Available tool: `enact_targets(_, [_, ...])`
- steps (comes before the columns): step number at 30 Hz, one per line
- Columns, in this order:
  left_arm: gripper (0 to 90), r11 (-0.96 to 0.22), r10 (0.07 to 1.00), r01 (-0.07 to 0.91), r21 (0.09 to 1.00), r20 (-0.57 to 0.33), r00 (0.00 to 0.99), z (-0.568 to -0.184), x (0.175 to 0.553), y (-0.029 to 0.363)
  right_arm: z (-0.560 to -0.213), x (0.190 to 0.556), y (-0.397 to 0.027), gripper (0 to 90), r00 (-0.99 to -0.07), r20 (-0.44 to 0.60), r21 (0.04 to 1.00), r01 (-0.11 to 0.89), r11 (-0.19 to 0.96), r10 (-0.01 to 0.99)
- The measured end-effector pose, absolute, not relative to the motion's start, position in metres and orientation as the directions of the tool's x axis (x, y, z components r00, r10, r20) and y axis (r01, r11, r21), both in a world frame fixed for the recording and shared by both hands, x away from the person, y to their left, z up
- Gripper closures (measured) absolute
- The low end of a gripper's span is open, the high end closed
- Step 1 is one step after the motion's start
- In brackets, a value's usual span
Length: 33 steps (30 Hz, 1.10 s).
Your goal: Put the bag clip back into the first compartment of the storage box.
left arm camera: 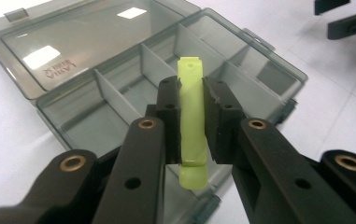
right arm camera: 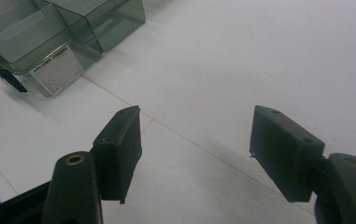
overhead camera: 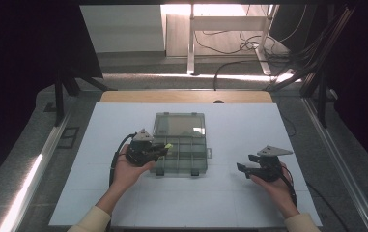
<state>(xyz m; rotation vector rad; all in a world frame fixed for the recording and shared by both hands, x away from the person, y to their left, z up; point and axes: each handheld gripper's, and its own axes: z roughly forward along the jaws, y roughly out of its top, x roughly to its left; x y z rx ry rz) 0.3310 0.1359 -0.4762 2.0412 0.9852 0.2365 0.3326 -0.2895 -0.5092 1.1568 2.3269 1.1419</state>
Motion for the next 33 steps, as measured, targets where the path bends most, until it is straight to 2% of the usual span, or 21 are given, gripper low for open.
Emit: enact_targets(33, [78.0,-0.288,0.764,0.607,0.741,-0.204,0.612,-0.479,0.383,0.147,-0.508,0.332,-0.292,33.6,-0.618,0.077,0.769,0.536,0.348,0.783])
